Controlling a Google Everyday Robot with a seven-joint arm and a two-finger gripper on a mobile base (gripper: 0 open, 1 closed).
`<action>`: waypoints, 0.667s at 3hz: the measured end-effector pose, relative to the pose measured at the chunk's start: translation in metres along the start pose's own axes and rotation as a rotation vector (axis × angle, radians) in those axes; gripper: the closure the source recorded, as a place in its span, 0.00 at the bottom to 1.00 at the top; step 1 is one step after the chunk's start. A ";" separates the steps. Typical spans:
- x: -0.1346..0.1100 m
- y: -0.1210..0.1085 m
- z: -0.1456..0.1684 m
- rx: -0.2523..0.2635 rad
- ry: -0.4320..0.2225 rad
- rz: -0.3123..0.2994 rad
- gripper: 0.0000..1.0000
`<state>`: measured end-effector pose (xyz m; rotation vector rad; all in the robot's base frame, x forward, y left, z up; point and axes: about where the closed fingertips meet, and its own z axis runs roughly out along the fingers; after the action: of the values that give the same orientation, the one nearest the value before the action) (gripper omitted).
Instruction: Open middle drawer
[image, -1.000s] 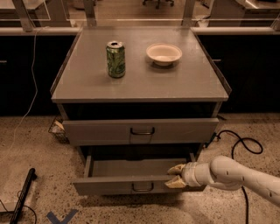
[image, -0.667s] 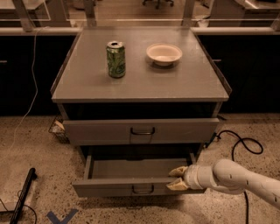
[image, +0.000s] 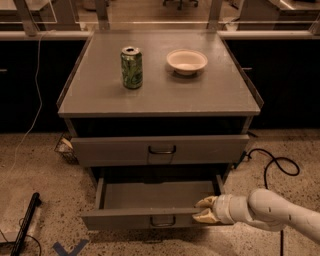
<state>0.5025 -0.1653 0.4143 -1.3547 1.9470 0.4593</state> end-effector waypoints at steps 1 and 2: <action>0.000 0.000 0.000 0.000 0.000 0.000 0.73; 0.000 0.000 0.000 0.000 0.000 0.000 0.51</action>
Offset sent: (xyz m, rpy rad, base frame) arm 0.0000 0.0000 0.0000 0.0000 0.0000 0.0000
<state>0.5025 -0.1652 0.4142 -1.3547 1.9469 0.4594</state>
